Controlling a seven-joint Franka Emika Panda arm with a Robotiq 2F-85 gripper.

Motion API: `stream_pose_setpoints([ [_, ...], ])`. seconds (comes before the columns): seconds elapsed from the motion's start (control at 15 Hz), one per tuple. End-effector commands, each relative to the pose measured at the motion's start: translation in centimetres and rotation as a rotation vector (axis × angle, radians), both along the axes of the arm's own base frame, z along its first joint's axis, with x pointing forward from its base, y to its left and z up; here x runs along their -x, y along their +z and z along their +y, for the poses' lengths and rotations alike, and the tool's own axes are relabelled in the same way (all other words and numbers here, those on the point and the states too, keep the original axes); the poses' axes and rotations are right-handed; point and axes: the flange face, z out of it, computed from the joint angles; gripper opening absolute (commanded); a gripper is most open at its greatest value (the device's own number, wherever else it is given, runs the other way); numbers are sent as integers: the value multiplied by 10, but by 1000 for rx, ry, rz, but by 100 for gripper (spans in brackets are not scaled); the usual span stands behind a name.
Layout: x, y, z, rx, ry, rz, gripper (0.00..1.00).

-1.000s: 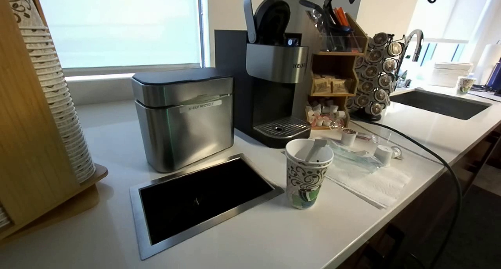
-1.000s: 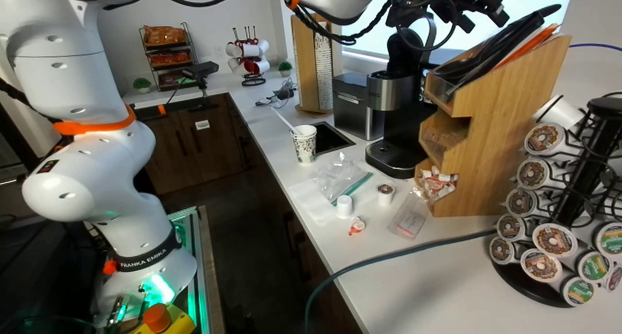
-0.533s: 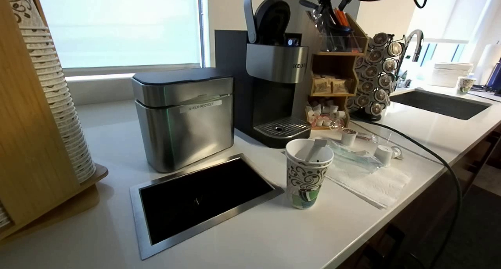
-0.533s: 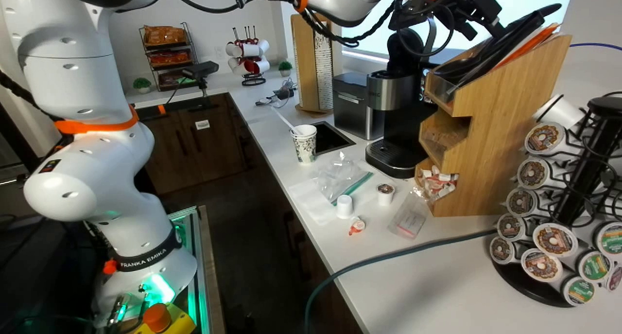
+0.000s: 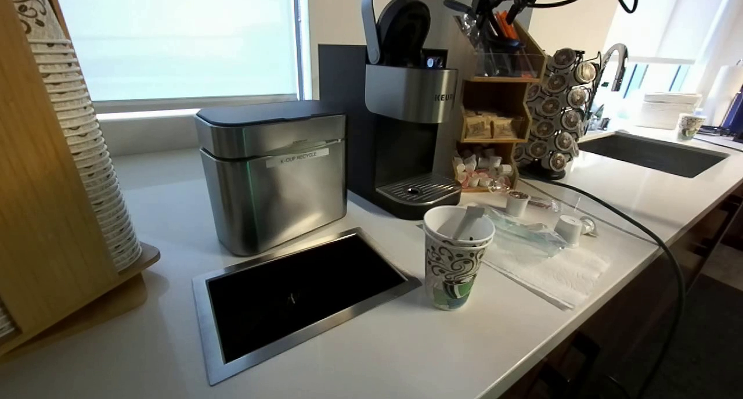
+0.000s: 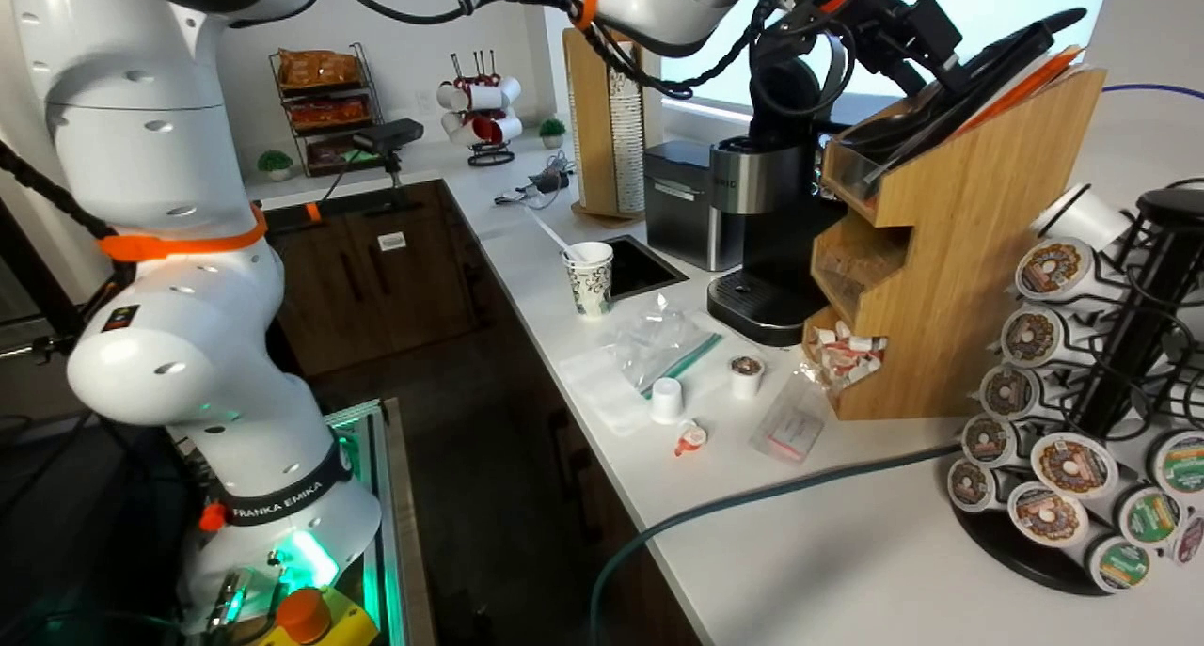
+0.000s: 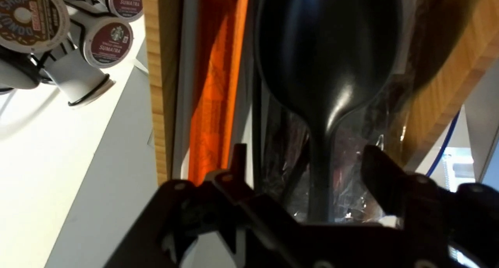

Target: Put the serving spoon on the countertop

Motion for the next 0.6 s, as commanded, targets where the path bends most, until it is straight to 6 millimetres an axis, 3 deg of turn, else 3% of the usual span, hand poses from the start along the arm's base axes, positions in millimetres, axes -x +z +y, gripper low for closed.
stream_pose_setpoints([
  [0.0, -8, -4, 6, 1, -22, 18, 58],
  [0.13, -11, -9, 7, 1, -19, 29, 35],
  [0.33, -14, -15, 8, -6, -17, 37, 25],
  [0.53, -15, -17, 8, -7, -17, 38, 6],
])
